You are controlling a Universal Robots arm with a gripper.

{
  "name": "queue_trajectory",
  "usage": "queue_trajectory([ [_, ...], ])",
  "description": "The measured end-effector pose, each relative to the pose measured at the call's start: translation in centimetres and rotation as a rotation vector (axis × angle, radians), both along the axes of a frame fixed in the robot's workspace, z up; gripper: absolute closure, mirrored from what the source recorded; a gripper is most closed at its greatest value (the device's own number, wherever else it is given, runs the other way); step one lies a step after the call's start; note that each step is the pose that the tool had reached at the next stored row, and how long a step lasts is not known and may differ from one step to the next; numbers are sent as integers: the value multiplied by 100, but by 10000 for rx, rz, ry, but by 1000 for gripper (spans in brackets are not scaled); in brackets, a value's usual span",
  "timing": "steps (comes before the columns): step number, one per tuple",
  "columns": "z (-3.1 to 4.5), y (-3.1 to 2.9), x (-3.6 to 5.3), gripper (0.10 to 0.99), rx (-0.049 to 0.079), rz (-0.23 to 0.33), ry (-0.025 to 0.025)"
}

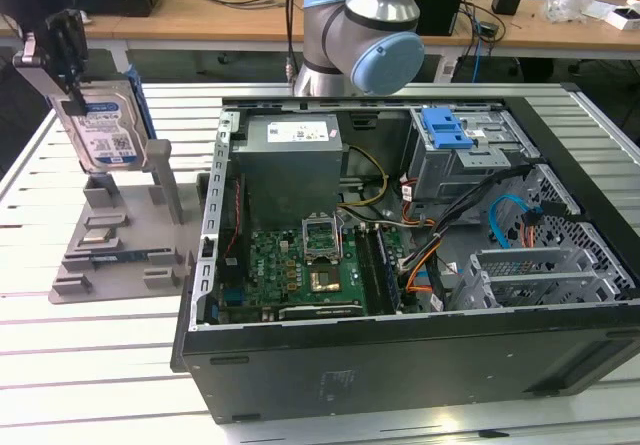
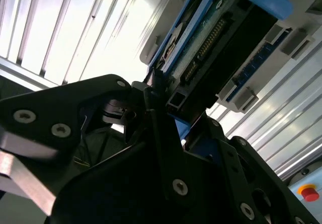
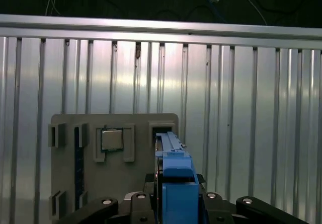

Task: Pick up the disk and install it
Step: 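Pick up the disk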

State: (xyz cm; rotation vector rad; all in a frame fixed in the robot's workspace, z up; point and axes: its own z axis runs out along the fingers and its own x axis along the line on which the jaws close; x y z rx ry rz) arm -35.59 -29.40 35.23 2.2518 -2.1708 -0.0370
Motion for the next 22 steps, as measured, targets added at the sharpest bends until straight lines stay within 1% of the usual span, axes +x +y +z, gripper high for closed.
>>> queue_trajectory([
  [2, 61, 3, 0, 718, 0, 0, 1],
  [7, 162, 5, 0, 718, 0, -1, 1],
  [9, 235, 7, 0, 718, 0, 0, 0],
  [11, 291, 8, 0, 718, 0, 0, 0],
  [15, 354, 11, 0, 718, 0, 0, 0],
  [21, 485, 14, 0, 718, 0, 0, 0],
  [22, 495, 14, 0, 718, 0, -1, 0],
])
